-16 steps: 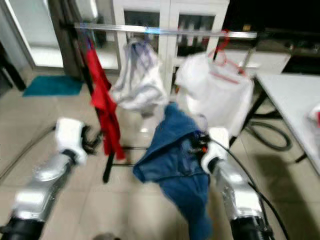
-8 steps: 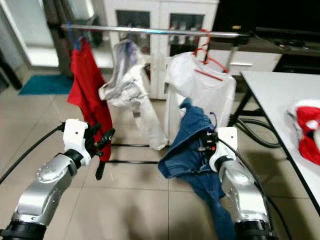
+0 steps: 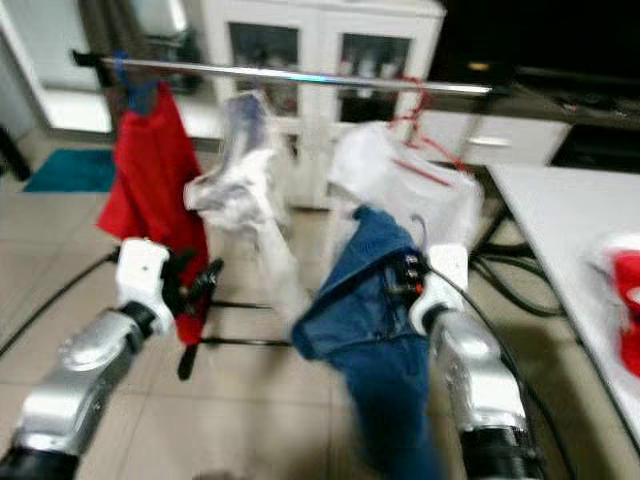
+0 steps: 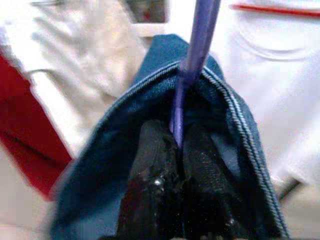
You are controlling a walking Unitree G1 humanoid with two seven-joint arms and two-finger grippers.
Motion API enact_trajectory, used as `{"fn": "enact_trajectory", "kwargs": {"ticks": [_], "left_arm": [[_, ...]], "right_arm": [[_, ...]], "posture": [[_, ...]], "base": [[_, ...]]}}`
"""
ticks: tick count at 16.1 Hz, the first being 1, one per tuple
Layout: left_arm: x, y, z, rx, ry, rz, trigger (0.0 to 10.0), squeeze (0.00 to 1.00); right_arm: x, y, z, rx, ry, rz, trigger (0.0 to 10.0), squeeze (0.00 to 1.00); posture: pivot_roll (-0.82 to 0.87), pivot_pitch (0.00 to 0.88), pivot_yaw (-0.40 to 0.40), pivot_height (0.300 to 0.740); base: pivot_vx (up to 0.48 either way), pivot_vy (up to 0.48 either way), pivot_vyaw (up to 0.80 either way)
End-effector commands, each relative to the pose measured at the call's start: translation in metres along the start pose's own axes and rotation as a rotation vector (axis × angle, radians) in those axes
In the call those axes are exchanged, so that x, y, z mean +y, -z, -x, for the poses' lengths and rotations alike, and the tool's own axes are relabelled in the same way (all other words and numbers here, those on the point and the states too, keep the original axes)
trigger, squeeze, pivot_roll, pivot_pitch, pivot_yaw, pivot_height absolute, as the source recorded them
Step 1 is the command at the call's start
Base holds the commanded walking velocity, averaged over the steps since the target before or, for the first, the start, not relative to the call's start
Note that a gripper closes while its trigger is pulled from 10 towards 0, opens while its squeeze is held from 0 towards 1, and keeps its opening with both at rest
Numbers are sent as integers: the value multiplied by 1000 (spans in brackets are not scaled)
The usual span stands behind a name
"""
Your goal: Hang hanger
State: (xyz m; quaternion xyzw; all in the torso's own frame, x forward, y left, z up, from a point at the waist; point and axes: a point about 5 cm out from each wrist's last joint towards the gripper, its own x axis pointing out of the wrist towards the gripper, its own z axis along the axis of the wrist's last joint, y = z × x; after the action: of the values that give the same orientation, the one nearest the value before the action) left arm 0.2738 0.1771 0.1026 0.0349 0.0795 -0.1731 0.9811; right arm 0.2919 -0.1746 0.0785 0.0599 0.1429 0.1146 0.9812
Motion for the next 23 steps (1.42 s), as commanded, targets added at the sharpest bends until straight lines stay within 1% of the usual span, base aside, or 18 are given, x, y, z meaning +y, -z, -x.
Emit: {"fn": "enact_trajectory", "kwargs": {"ticks": [1, 4, 6, 8, 9, 12, 13, 15, 17, 18, 19, 20, 22, 23], "left_arm": [[-3, -3, -2, -8, 17, -2, 10000, 0], [-1, -4, 1, -1, 32, -16, 10000, 0], [-1, -5, 3, 5, 45, -29, 10000, 0], [-2, -5, 4, 8, 59, -40, 10000, 0], [-3, -6, 5, 9, 63, -44, 10000, 0], [-3, -6, 6, 20, 77, -65, 10000, 0], [-3, -6, 6, 24, 80, -71, 10000, 0], [-4, -5, 7, 49, 100, -88, 10000, 0], [-6, -5, 8, 68, 128, -120, 10000, 0], [-10, -8, 10, 63, 167, -134, 10000, 0], [-12, -10, 10, 53, 196, -131, 10000, 0], [-20, -16, 12, 32, 273, -100, 10000, 0], [-29, -26, 14, -29, 360, -111, 10000, 0], [-38, -33, 16, -58, 444, -96, 10000, 0]], "right_arm": [[-6, -10, 1, -30, -5, 9, 10000, 0], [3, -13, -2, -14, -94, 13, 10000, 0], [10, -18, -6, -7, -129, 86, 10000, 0], [18, -24, -9, -15, -158, 99, 10000, 0], [19, -26, -10, -21, -155, 92, 10000, 0], [18, -39, -12, -39, -127, 57, 10000, 0], [18, -42, -12, -43, -121, 68, 10000, 0], [20, -51, -14, -48, -94, 88, 10000, 0], [15, -61, -14, -59, -33, 105, 10000, 0], [11, -70, -15, -89, 4, 157, 10000, 0], [11, -73, -15, -100, 14, 183, 10000, 0], [9, -82, -17, -141, 51, 205, 10000, 0], [9, -92, -18, -188, 83, 161, 10000, 0], [8, -101, -19, -229, 115, 128, 10000, 0]], "posture": [[46, 0, -27, 740], [53, 0, -28, 740], [61, 0, -35, 740], [64, 0, -39, 740], [66, 0, -41, 740], [70, 0, -44, 740], [70, 0, -44, 740], [72, 0, -51, 740], [81, 0, -60, 740], [80, 0, -59, 740], [80, 0, -58, 740], [79, 0, -58, 740], [78, 0, -58, 740], [79, 0, -57, 740]], "base": [[480, 0, 0], [477, 0, 0], [480, 0, 0], [476, 0, 800], [472, 0, 800], [472, 0, 0], [472, 0, 0], [0, 0, 0], [0, 0, 0], [0, 0, 0], [0, 0, 0], [0, 0, 0], [0, 0, 0], [0, 0, 0]]}}
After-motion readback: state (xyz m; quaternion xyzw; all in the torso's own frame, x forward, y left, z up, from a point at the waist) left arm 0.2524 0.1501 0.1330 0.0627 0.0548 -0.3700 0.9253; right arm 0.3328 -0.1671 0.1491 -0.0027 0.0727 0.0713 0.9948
